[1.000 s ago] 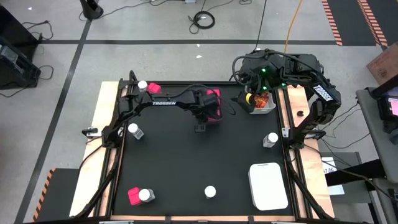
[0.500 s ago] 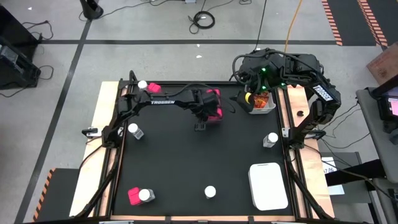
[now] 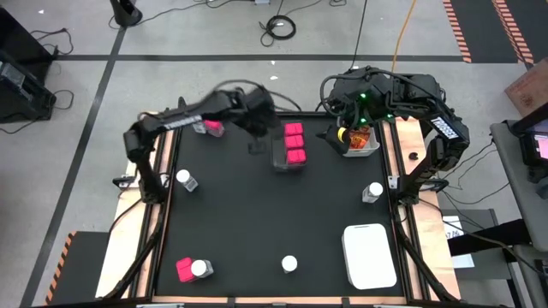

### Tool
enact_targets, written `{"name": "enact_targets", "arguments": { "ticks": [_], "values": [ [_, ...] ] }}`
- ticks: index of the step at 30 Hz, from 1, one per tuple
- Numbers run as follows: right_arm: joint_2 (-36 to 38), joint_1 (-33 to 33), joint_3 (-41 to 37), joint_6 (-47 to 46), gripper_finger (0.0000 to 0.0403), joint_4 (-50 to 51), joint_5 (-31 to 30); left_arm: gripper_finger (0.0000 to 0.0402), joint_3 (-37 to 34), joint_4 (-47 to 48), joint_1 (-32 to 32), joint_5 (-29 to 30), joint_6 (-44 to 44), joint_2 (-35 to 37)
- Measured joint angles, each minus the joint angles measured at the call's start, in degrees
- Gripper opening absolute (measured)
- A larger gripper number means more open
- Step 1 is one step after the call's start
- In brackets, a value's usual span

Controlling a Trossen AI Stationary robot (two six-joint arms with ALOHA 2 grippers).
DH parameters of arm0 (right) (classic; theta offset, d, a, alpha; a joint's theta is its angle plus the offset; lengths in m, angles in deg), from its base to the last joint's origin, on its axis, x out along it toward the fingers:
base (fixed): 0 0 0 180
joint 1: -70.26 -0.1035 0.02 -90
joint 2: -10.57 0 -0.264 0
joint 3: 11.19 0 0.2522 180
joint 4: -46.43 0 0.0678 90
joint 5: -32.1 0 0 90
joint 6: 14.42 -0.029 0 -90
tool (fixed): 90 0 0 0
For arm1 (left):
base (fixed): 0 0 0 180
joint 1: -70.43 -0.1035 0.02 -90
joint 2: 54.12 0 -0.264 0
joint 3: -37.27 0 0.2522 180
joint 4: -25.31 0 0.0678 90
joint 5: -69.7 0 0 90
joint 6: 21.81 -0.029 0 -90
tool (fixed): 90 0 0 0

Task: Sort spices by type
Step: Put the red seasoning can into the black transparent bin

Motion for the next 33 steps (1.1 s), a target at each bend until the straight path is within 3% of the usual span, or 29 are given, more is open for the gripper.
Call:
{"name": "enact_targets", "arguments": {
  "ticks": [8, 15, 23, 28, 33],
  "values": [
    [0.00, 0.02, 0.00, 0.02, 0.0345, 0.83, 0.02, 0.0004, 0.02, 17.20, -16.52, 0.38, -1.34, 2.27],
    [0.00, 0.02, -0.40, 2.46, 0.0345, 0.59, 0.02, 0.0020, 0.00, 19.36, -27.15, 0.55, 4.60, 2.00],
    [-0.02, 0.04, -5.09, 4.33, 0.0345, -0.82, 0.09, 0.0140, -1.64, 19.87, -28.64, 1.66, -3.18, -0.13],
    [-0.09, 0.04, -7.85, 3.04, 0.0345, -3.02, 0.28, 0.0231, -6.90, 18.63, -28.68, 2.19, -3.38, -1.50],
    [-0.04, 0.02, -9.84, 2.89, 0.0345, -5.58, 3.74, 0.0295, -12.13, 16.08, -28.59, 4.58, -9.60, -1.58]
  ]
}}
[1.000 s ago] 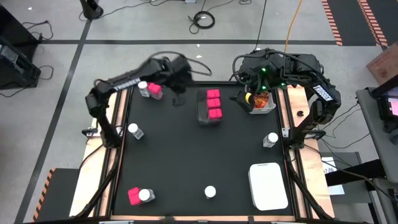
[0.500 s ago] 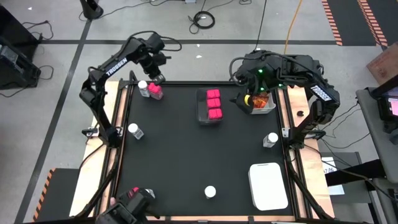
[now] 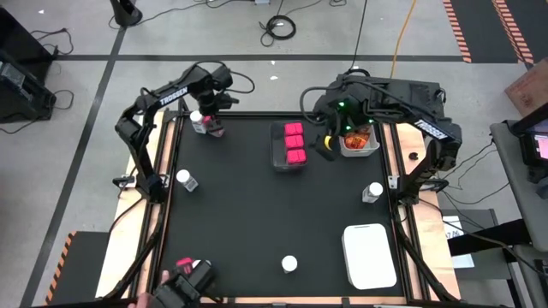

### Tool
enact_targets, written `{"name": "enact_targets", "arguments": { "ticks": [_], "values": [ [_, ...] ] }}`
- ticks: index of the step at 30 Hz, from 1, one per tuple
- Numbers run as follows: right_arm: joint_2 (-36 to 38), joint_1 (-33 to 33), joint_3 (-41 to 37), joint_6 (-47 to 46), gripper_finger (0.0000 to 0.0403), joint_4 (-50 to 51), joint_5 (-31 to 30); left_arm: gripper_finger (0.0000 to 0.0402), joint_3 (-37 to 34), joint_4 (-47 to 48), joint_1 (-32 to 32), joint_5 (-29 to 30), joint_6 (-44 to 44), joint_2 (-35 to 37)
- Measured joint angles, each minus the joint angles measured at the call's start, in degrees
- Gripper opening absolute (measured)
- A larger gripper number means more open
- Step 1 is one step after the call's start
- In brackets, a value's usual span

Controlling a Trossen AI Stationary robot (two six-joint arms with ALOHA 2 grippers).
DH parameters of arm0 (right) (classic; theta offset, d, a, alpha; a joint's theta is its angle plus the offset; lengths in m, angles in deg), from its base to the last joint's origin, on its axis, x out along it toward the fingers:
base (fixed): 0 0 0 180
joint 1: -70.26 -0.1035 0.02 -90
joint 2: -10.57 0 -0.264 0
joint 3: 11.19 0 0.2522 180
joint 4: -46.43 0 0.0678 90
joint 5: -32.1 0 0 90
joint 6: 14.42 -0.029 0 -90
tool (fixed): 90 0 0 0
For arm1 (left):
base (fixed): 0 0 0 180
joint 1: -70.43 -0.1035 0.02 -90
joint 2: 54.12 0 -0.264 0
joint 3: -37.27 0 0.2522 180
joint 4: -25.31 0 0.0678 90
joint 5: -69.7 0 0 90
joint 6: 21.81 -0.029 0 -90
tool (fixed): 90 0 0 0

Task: Sort spices by type
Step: Put the red seasoning can into the black transparent bin

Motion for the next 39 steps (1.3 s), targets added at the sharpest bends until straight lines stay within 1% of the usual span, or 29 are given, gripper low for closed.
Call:
{"name": "enact_targets", "arguments": {
  "ticks": [2, 5, 10, 14, 20, 25, 28, 31, 33, 36, 39],
  "values": [
    [0.00, -0.02, -0.64, 0.03, 0.0345, -1.05, 1.02, 0.0309, -1.24, -1.76, 0.00, 0.11, -2.26, 0.00],
    [0.04, -0.02, -1.65, 1.00, 0.0345, -3.06, 1.02, 0.0318, -2.17, -2.78, 0.00, 0.74, -2.59, -0.07],
    [0.00, 0.39, -3.29, 1.75, 0.0345, -7.82, 0.93, 0.0319, -2.13, -5.85, 0.00, 1.91, -2.57, 0.00],
    [0.02, 0.87, -4.39, -0.24, 0.0345, -10.21, 0.76, 0.0319, -2.13, -8.01, 0.02, 2.64, -2.56, 0.00],
    [0.02, 0.87, -6.49, 4.87, 0.0345, -11.66, 0.67, 0.0319, -2.10, -8.38, 0.02, 1.42, -1.01, 0.00],
    [0.02, 0.87, -9.37, 4.99, 0.0345, -11.69, 0.76, 0.0319, -2.10, -9.51, 0.02, 0.79, -12.12, -0.24],
    [0.02, 0.85, -11.90, 4.48, 0.0345, -11.66, 0.84, 0.0319, -2.10, -9.23, 0.02, 2.82, -17.39, -0.24],
    [0.02, 0.74, -14.53, 3.96, 0.0345, -11.63, 1.03, 0.0319, -2.10, -9.14, -0.18, 6.21, -18.32, -0.24],
    [0.02, 0.72, -15.94, 2.81, 0.0345, -11.56, 1.02, 0.0319, -2.10, -9.37, -0.63, 6.68, -17.05, -0.24],
    [0.02, 0.72, -17.55, 1.92, 0.0345, -11.65, 1.03, 0.0319, -2.10, -9.70, -1.43, 4.61, -17.20, -0.24],
    [0.02, 0.72, -18.43, 1.55, 0.0345, -11.79, 1.02, 0.0319, -2.10, -10.39, -2.23, 2.90, -21.26, -0.24]
  ]
}}
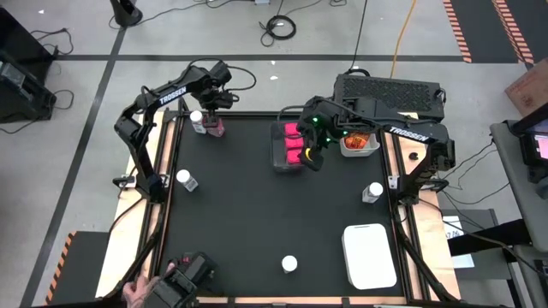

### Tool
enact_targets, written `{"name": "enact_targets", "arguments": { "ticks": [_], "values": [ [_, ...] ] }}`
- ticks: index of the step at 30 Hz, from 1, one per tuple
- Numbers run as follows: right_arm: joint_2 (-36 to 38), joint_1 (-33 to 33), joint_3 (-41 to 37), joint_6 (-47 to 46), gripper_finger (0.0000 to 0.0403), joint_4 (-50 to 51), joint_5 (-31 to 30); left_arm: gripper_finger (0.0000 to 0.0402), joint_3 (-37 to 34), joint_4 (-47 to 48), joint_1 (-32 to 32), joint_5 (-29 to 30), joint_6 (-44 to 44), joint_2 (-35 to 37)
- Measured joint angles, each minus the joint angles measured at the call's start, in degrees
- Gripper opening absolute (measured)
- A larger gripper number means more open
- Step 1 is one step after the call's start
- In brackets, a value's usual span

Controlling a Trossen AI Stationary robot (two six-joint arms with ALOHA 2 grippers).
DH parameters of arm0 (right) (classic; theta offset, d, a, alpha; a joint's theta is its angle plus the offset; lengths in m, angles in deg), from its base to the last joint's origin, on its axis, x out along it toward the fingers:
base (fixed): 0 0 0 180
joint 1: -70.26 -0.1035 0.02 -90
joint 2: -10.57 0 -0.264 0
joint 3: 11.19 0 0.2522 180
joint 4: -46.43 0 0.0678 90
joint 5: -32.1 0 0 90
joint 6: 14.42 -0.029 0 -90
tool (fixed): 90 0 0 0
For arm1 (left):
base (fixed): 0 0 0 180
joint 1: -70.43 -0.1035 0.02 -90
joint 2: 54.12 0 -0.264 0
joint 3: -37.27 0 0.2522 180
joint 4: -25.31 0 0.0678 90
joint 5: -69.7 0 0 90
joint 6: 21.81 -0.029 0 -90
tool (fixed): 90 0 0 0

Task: Sort spices by type
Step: Put the red seasoning can into the black transparent bin

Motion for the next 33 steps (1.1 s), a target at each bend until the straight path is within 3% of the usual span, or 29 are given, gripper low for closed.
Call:
{"name": "enact_targets", "arguments": {
  "ticks": [12, 20, 25, 33],
  "values": [
    [0.00, 0.00, -0.08, 5.51, 0.0345, -2.76, 0.00, 0.0319, 0.02, 0.10, -0.41, 0.46, -5.00, 0.03],
    [0.00, 0.02, -0.08, 9.55, 0.0345, -3.24, 0.00, 0.0319, 0.02, 4.56, -1.32, -5.00, -5.28, 4.90],
    [0.00, 0.02, -0.08, 10.73, 0.0345, -3.95, 0.00, 0.0319, 0.06, 4.67, -2.40, -13.96, -7.93, 11.39],
    [0.00, 0.02, -0.08, 12.98, 0.0345, -4.42, -0.02, 0.0319, 0.07, 0.54, -3.77, -15.78, -11.77, 11.09]
  ]
}}
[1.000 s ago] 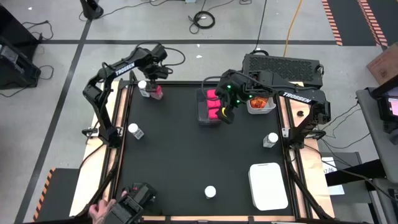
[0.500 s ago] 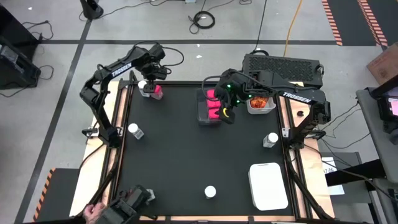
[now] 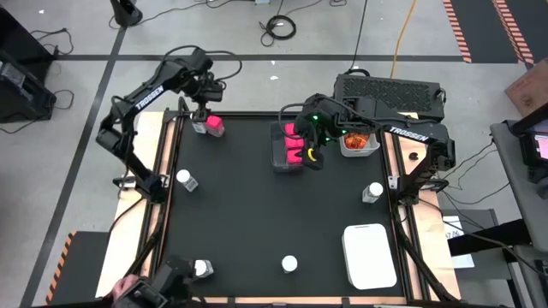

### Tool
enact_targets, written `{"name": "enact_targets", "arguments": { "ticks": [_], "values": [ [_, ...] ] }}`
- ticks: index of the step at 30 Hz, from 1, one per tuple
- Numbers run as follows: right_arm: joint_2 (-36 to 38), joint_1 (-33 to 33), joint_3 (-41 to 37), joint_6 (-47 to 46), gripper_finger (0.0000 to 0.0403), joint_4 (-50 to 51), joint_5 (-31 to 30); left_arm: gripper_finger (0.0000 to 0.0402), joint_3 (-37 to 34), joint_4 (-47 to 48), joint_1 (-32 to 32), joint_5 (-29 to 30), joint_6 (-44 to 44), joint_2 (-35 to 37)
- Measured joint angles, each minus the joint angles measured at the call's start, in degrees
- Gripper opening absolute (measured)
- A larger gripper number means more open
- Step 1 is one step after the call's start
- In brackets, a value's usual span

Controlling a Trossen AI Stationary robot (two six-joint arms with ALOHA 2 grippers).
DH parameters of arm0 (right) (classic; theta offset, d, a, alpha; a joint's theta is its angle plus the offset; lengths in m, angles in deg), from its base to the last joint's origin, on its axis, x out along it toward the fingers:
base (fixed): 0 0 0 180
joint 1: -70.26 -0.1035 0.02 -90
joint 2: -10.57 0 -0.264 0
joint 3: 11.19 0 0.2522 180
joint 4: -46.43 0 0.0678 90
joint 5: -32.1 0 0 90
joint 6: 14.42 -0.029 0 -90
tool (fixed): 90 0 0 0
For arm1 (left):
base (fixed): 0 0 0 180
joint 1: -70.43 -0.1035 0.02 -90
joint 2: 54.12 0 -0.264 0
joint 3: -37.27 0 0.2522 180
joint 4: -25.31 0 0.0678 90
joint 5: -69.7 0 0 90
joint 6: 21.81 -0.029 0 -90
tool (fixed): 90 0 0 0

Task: Sort spices by type
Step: Put the red seasoning can into the black transparent bin

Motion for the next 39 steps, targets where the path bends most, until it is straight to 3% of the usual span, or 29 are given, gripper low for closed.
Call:
{"name": "enact_targets", "arguments": {
  "ticks": [5, 18, 26, 29, 39],
  "values": [
    [0.00, 0.00, 0.00, 2.75, 0.0345, -1.67, 0.00, 0.0319, -0.01, -1.05, -0.13, 2.57, -5.45, -2.90],
    [0.00, 0.02, 0.00, 8.26, 0.0345, -4.96, 0.01, 0.0319, -0.04, -2.79, -0.36, 7.08, -9.52, -5.27],
    [0.00, 0.02, 0.00, 10.95, 0.0345, -6.14, 0.00, 0.0319, -0.04, -0.23, 0.61, 6.29, -5.72, -6.72],
    [0.00, 0.11, 0.00, 11.01, 0.0345, -6.19, 0.02, 0.0319, -0.30, 3.08, 0.78, 6.29, -8.01, -6.91],
    [0.00, 0.11, 0.00, 11.14, 0.0345, -6.15, 0.00, 0.0319, -5.71, -0.61, 0.78, 9.66, -9.52, -6.96]
  ]
}}
